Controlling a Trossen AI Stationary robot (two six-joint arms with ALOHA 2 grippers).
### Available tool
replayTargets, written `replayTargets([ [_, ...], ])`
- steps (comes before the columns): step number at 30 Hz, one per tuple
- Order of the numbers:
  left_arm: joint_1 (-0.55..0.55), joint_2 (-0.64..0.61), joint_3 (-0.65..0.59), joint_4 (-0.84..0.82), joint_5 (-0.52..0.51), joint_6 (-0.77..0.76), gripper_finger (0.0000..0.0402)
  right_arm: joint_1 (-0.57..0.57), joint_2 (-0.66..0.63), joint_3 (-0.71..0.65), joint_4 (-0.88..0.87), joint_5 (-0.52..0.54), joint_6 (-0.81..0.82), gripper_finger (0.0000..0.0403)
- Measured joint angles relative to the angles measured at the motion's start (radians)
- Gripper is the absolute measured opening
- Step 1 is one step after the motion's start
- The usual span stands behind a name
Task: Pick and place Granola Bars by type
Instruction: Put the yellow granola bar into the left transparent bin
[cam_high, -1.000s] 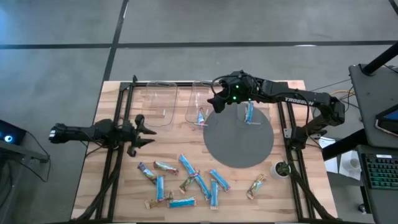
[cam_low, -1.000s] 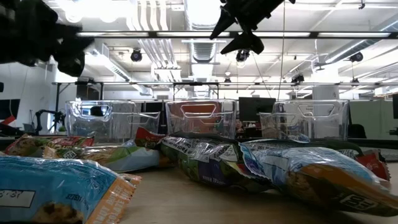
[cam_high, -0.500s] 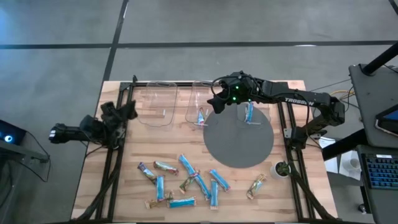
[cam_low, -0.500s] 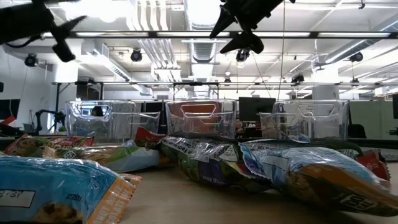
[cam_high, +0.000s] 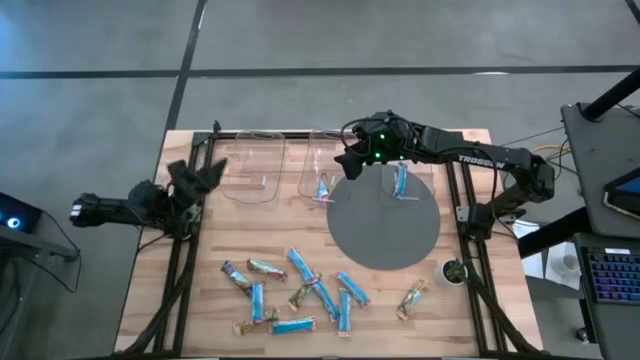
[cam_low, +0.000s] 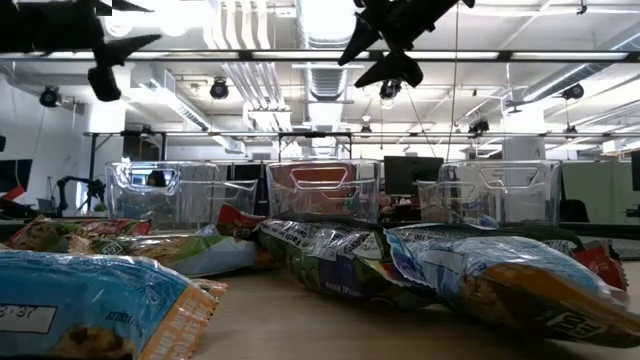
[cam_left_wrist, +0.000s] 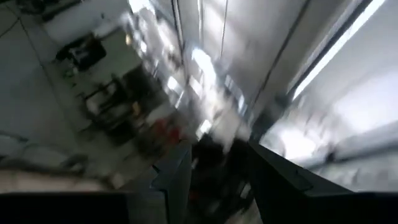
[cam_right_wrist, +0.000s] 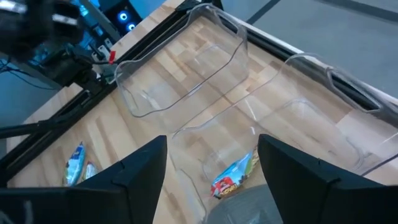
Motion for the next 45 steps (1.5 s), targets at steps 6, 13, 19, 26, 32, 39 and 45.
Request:
replayTargets([
  [6,-0.001,0.151,0.248,-0.771,0.081,-0.111,0.0134,-0.011,0.0,0.0,0.0,0.003,0.028,0.024],
  [13,-0.001,0.292,0.465,-1.132,0.185,0.029,0.0133,-0.018,0.002,0.0,-0.001,0.006,0.046,0.0242],
  [19,-0.001,0.385,0.562,-1.259,0.306,0.212,0.0133,-0.017,0.002,0.0,-0.015,0.007,0.064,0.0238],
  [26,-0.003,0.501,0.565,-1.339,0.38,0.327,0.0133,-0.006,0.002,0.0,-0.071,0.006,0.109,0.0237],
  [32,-0.039,0.565,0.577,-1.44,0.498,0.391,0.0133,0.016,0.002,0.0,-0.157,0.006,0.124,0.0235],
  [39,-0.152,0.569,0.593,-1.546,0.508,0.498,0.0133,0.026,0.002,-0.003,-0.172,0.007,0.131,0.0235],
  [45,-0.195,0.588,0.585,-1.524,0.495,0.498,0.0133,0.026,0.002,-0.01,-0.174,0.027,0.127,0.0235],
])
